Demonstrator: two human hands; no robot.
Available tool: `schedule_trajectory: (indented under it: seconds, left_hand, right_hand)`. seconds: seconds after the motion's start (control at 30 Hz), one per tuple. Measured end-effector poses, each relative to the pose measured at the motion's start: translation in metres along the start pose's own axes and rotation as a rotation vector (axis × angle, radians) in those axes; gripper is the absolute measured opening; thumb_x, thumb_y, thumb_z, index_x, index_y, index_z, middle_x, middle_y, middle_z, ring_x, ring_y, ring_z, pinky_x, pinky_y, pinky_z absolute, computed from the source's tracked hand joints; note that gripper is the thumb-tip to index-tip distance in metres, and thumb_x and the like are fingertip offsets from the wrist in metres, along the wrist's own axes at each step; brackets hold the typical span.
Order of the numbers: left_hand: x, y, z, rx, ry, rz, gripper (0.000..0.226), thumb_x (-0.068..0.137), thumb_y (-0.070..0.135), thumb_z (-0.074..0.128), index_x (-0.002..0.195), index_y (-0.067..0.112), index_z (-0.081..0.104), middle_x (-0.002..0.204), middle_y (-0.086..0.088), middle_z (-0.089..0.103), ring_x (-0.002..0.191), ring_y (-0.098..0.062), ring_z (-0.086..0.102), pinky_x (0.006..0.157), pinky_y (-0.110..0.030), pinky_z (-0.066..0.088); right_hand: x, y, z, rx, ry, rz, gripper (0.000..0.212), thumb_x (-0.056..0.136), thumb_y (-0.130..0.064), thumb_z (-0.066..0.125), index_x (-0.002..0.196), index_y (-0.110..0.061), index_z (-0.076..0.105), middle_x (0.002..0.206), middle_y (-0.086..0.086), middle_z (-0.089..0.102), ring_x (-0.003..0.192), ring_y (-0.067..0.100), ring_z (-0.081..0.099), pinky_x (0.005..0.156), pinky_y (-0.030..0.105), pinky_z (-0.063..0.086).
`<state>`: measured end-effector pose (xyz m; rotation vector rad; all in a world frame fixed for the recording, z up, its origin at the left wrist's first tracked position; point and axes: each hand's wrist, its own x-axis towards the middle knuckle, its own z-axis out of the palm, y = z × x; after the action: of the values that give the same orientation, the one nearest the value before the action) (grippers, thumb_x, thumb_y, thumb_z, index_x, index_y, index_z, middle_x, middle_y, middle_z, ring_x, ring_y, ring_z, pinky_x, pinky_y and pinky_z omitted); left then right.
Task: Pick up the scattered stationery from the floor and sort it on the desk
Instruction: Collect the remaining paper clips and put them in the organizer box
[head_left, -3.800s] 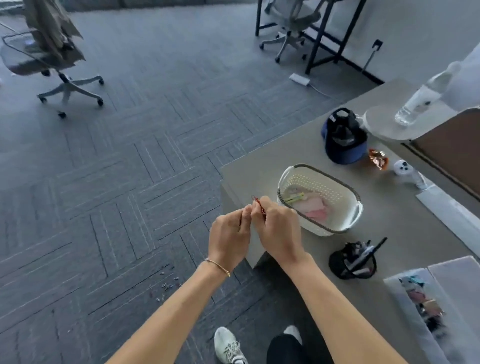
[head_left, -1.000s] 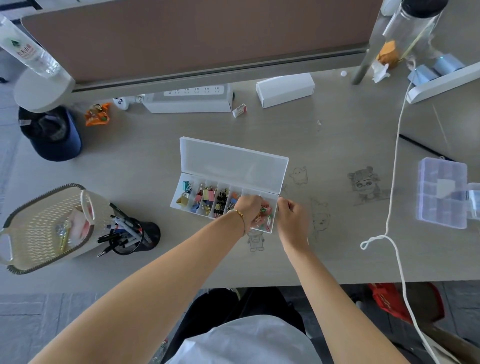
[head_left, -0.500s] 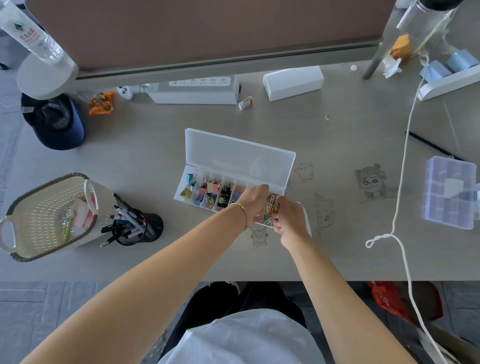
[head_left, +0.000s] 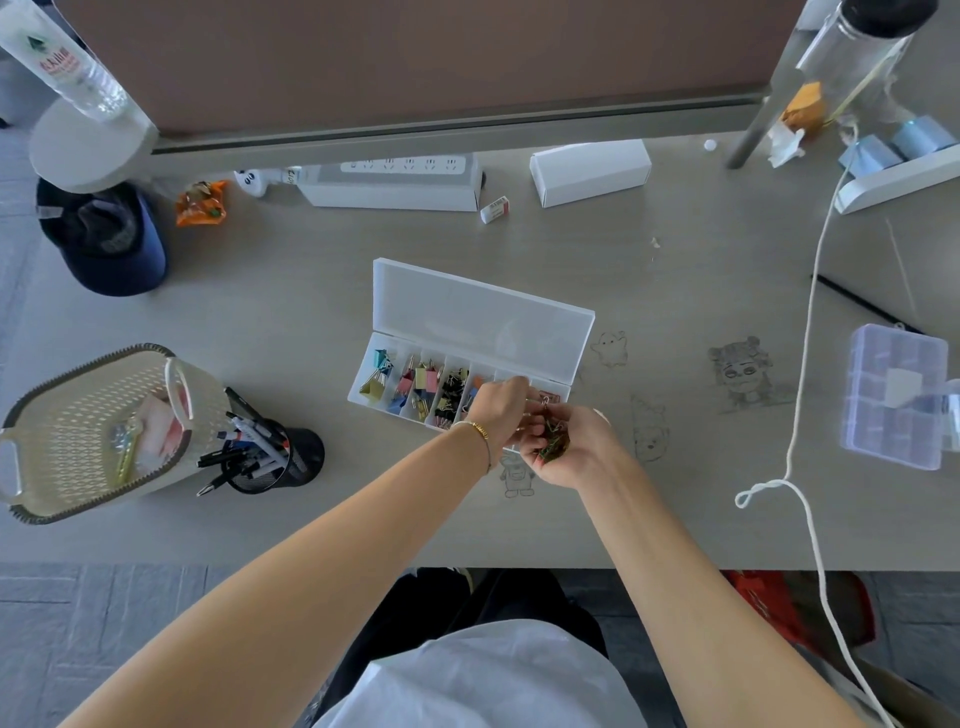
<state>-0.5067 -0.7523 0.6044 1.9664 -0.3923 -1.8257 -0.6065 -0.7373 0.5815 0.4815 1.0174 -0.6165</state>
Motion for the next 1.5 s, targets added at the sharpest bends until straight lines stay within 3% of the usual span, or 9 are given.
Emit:
schedule_trajectory:
  seconds: [0.17,0.33,0.5,0.63,0.73,0.93,1.13,1.27,1.5]
  left_hand:
    - [0.005,-0.006,0.000,0.036,0.073,0.047,0.029,0.092,0.013,0.040,0.092,0.001,0.066,0.069,-0.007,0.056,0.045,-0.013,0.044,0.046,-0.025,0.043]
    - [0.007,-0.011,0.000,0.096,0.079,0.144,0.033,0.086,0.007,0.044,0.061,0.006,0.065,0.053,0.004,0.060,0.052,-0.015,0.046,0.054,-0.028,0.036]
    - [0.011,-0.011,-0.003,0.103,0.088,0.151,0.038,0.084,0.010,0.042,0.055,0.009,0.067,0.058,-0.002,0.064,0.057,-0.022,0.053,0.064,-0.032,0.045]
    - [0.009,-0.009,-0.003,0.093,0.085,0.130,0.025,0.074,0.016,0.043,0.061,0.007,0.063,0.068,-0.006,0.069,0.053,-0.018,0.053,0.060,-0.027,0.042]
    - [0.009,-0.010,-0.001,0.074,0.086,0.121,0.023,0.063,0.023,0.044,0.063,0.010,0.063,0.071,-0.007,0.064,0.063,-0.022,0.052,0.069,-0.034,0.042]
    - [0.011,-0.015,0.003,0.075,0.116,0.102,0.015,0.077,0.016,0.050,0.074,0.011,0.063,0.081,-0.009,0.064,0.078,-0.024,0.057,0.072,-0.037,0.042]
    - [0.005,-0.016,0.005,0.069,0.107,0.084,0.022,0.066,0.023,0.050,0.078,0.009,0.062,0.085,-0.009,0.061,0.081,-0.026,0.058,0.073,-0.038,0.045]
    - [0.003,-0.013,0.002,0.065,0.097,0.083,0.025,0.065,0.025,0.047,0.078,0.009,0.061,0.087,-0.010,0.060,0.081,-0.024,0.056,0.073,-0.037,0.040]
    - [0.000,-0.006,-0.001,0.064,0.099,0.055,0.021,0.079,0.023,0.047,0.079,0.011,0.063,0.089,-0.009,0.063,0.085,-0.025,0.057,0.079,-0.040,0.047]
  right_hand:
    - [-0.005,0.005,0.003,0.064,0.005,0.018,0.031,0.094,-0.004,0.032,0.073,-0.007,0.055,0.060,0.006,0.055,0.051,0.016,0.049,0.052,0.020,0.040]
    - [0.004,0.008,-0.001,0.166,0.049,-0.043,0.031,0.100,-0.006,0.028,0.100,0.000,0.059,0.096,0.015,0.060,0.096,0.024,0.058,0.108,0.028,0.041]
    - [-0.005,0.012,0.001,0.219,0.056,-0.107,0.031,0.101,-0.003,0.026,0.101,0.003,0.057,0.089,0.020,0.062,0.083,0.029,0.062,0.094,0.038,0.052]
    - [-0.004,0.015,-0.003,0.243,0.124,-0.198,0.032,0.102,-0.002,0.026,0.097,0.004,0.058,0.074,0.020,0.067,0.071,0.032,0.066,0.101,0.042,0.051]
    - [0.000,0.017,-0.006,0.207,0.174,-0.261,0.036,0.097,0.001,0.026,0.117,0.004,0.056,0.103,0.023,0.064,0.089,0.034,0.065,0.102,0.046,0.050]
    - [-0.009,0.016,0.000,0.120,0.260,-0.320,0.047,0.091,0.001,0.029,0.131,0.008,0.053,0.129,0.024,0.062,0.116,0.038,0.063,0.098,0.049,0.051]
    - [-0.018,0.016,0.010,0.110,0.291,-0.295,0.057,0.083,-0.005,0.031,0.135,0.007,0.051,0.135,0.024,0.059,0.116,0.036,0.063,0.103,0.051,0.045]
    - [-0.031,0.018,0.017,0.172,0.214,-0.319,0.035,0.096,-0.016,0.030,0.111,0.001,0.057,0.130,0.024,0.059,0.109,0.036,0.061,0.111,0.050,0.039]
    - [-0.037,0.021,0.022,0.247,0.063,-0.303,0.058,0.103,-0.039,0.029,0.141,0.002,0.047,0.138,0.026,0.055,0.129,0.040,0.053,0.111,0.053,0.037]
